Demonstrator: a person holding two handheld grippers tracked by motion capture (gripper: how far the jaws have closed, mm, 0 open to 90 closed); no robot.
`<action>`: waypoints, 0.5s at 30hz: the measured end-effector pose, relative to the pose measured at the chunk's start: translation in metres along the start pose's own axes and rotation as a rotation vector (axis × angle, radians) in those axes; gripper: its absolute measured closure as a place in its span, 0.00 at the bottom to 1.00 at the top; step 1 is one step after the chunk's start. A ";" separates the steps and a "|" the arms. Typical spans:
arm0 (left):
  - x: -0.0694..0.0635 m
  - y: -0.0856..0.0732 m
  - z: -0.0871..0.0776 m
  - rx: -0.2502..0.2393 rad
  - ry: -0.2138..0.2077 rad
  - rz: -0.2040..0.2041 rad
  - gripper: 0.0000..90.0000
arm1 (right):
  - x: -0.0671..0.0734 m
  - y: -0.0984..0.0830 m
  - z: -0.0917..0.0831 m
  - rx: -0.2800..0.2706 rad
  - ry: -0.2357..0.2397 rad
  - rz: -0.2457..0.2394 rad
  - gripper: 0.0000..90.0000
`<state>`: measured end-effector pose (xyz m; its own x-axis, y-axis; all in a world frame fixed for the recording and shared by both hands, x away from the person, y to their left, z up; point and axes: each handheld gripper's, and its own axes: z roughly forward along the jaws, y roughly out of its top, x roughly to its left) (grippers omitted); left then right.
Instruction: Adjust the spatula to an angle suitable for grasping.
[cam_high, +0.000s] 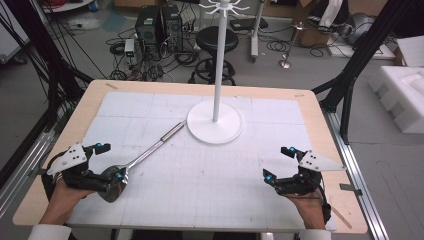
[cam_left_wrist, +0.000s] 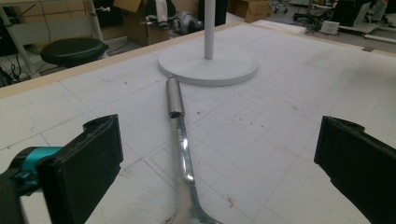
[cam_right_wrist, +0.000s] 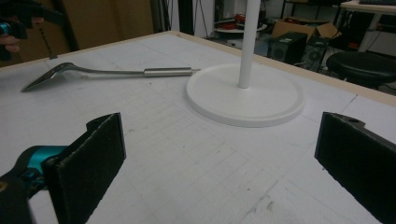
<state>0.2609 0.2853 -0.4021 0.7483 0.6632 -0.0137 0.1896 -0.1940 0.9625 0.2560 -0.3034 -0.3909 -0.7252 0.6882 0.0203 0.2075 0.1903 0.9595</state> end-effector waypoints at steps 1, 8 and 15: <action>0.000 0.000 0.000 -0.003 0.005 -0.005 0.02 | 0.000 0.000 0.000 0.000 0.001 0.002 0.01; -0.001 0.001 0.001 0.004 0.001 0.001 0.02 | -0.002 -0.002 -0.003 -0.001 -0.004 0.012 0.01; -0.005 0.005 0.002 0.001 -0.021 -0.008 0.02 | -0.002 0.001 -0.002 0.001 -0.010 -0.001 0.01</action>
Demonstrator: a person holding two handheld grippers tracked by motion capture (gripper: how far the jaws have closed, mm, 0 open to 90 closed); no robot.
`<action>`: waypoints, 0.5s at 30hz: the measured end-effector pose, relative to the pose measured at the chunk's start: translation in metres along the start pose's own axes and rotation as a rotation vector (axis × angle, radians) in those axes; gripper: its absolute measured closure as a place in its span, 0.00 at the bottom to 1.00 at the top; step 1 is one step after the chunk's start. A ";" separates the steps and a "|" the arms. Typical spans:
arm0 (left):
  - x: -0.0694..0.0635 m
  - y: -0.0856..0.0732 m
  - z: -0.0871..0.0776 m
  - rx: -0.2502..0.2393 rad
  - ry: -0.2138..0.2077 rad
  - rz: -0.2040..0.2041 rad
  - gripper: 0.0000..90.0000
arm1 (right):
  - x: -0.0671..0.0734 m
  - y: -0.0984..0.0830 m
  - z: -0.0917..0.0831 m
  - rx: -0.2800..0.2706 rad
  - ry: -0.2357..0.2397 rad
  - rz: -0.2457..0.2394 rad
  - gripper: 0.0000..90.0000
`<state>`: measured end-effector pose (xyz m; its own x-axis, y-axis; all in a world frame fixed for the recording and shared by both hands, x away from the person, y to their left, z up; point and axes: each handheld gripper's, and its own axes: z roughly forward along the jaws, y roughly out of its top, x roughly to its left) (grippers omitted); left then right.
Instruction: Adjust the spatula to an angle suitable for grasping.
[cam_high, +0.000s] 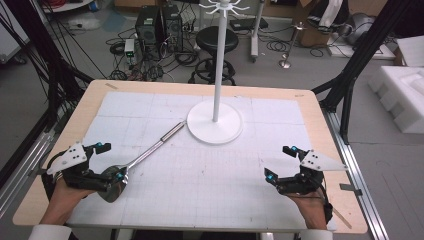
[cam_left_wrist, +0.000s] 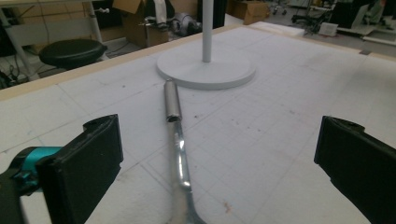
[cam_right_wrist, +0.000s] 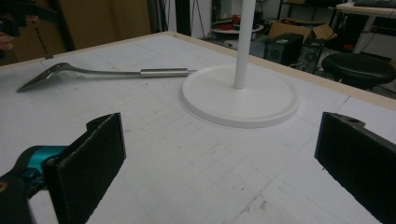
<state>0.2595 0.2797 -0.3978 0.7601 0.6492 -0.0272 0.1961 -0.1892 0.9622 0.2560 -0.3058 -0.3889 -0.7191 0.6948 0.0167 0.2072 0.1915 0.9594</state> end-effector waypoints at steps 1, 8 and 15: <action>-0.001 0.003 0.002 0.026 0.002 0.009 0.02 | 0.001 0.000 0.001 0.002 0.003 0.010 0.01; 0.007 0.034 0.007 0.112 0.011 0.005 0.02 | 0.001 0.002 0.003 0.009 0.014 -0.003 0.01; 0.017 0.068 0.017 0.197 0.012 0.038 0.02 | 0.001 0.004 0.002 0.009 0.017 -0.009 0.01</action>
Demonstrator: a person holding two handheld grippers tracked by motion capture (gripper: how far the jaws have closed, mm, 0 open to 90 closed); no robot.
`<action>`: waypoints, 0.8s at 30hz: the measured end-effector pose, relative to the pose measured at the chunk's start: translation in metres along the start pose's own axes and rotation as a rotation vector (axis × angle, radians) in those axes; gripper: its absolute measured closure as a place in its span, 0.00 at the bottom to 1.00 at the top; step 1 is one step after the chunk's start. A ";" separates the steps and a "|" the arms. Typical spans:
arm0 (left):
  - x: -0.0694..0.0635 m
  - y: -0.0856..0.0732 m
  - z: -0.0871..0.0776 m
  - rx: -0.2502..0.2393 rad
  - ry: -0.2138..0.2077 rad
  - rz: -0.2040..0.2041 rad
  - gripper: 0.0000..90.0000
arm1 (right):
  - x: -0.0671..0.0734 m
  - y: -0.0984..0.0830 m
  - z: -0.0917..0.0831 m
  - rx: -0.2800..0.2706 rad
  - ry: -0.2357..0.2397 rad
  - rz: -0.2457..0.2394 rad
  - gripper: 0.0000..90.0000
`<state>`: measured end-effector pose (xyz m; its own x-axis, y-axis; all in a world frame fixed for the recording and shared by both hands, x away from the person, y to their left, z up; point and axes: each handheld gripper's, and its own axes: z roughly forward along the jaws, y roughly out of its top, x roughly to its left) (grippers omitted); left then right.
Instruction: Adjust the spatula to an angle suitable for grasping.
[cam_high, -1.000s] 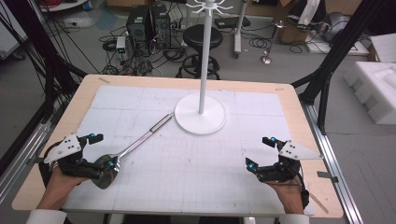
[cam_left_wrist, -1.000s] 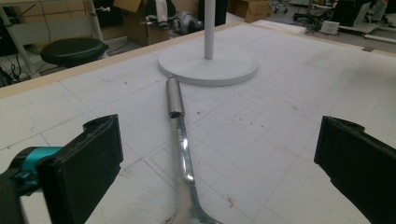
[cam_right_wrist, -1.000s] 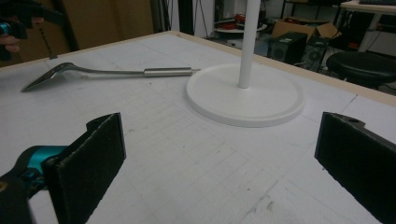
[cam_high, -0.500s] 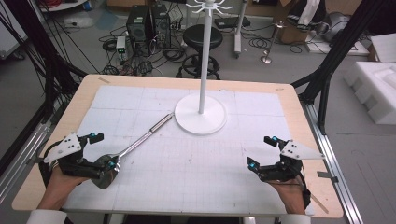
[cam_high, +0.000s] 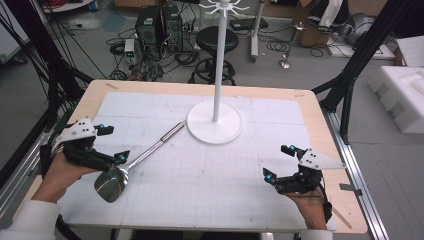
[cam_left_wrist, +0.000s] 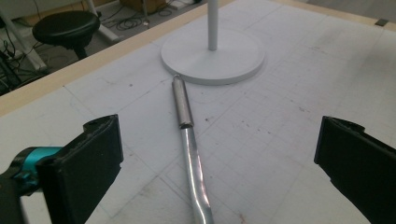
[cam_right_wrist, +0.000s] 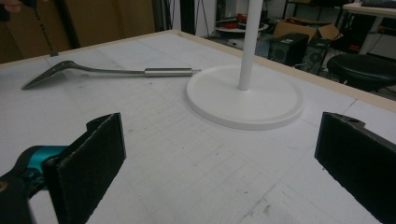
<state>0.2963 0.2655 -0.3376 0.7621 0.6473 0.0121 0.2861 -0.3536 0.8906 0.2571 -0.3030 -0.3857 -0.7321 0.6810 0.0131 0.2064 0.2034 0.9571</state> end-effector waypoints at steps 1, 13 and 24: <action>0.002 0.006 0.002 0.019 0.000 -0.008 0.02 | 0.000 0.000 -0.001 -0.006 -0.004 -0.002 0.01; 0.016 0.035 0.051 0.291 -0.009 0.013 0.02 | 0.001 0.003 0.000 -0.006 0.002 -0.002 0.01; 0.024 0.045 0.091 0.444 -0.059 -0.004 0.05 | 0.001 0.002 0.000 -0.006 0.007 -0.009 0.01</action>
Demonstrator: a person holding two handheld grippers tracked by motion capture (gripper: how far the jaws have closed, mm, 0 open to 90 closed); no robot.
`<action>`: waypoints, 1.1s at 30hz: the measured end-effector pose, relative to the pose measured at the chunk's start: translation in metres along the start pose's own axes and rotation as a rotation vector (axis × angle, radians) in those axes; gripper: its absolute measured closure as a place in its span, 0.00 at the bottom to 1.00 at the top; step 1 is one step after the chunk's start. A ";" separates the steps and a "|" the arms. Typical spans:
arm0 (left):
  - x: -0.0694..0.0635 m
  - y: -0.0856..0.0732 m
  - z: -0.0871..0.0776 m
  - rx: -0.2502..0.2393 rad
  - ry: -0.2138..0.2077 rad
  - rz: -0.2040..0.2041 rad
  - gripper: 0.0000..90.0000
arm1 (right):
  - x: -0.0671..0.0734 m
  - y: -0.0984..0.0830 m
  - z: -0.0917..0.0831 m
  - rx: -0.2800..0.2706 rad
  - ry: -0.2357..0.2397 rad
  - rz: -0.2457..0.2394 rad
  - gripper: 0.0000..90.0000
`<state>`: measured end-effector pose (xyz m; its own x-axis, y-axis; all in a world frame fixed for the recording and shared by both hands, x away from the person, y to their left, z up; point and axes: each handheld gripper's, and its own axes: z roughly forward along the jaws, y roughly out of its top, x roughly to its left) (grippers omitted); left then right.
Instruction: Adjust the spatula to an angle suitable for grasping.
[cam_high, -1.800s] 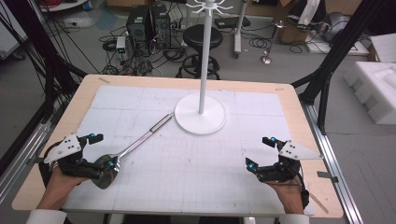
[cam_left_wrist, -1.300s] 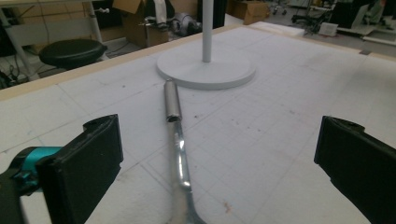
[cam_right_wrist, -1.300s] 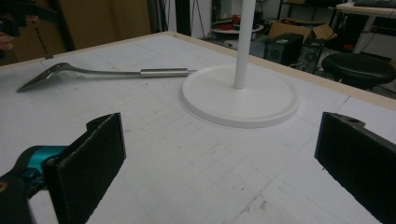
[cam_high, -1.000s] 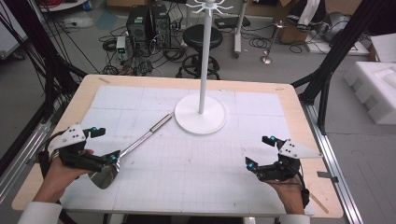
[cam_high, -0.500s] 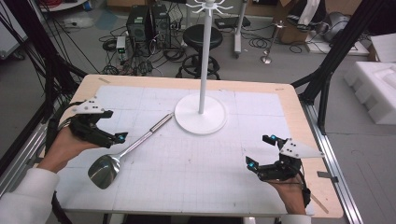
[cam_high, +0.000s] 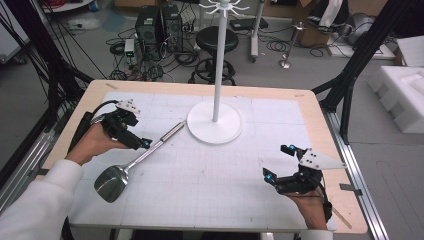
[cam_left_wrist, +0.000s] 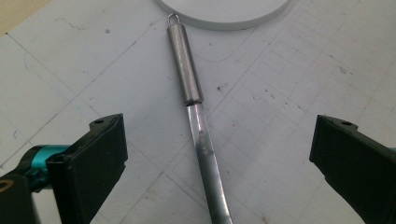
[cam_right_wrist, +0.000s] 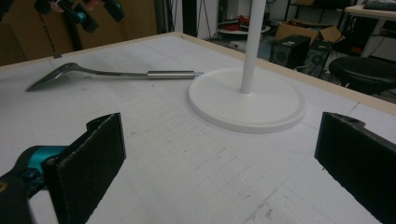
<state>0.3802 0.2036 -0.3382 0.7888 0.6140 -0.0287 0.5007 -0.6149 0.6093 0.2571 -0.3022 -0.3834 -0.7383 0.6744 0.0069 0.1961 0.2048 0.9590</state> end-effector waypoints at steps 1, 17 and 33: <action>0.001 0.002 0.003 0.018 -0.001 -0.011 0.05 | 0.000 0.000 0.000 -0.002 0.000 0.002 0.01; 0.008 0.019 0.035 0.208 0.011 -0.017 0.19 | 0.001 0.002 0.000 -0.004 0.003 -0.006 0.01; 0.014 0.021 0.064 0.324 0.002 -0.068 0.36 | 0.002 0.002 0.002 0.007 0.002 -0.012 0.01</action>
<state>0.4243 0.1678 -0.3763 0.7489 0.6601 -0.0587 0.6401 -0.6976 0.3219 0.2574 -0.2985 -0.3819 -0.7417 0.6707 -0.0036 0.1921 0.2176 0.9570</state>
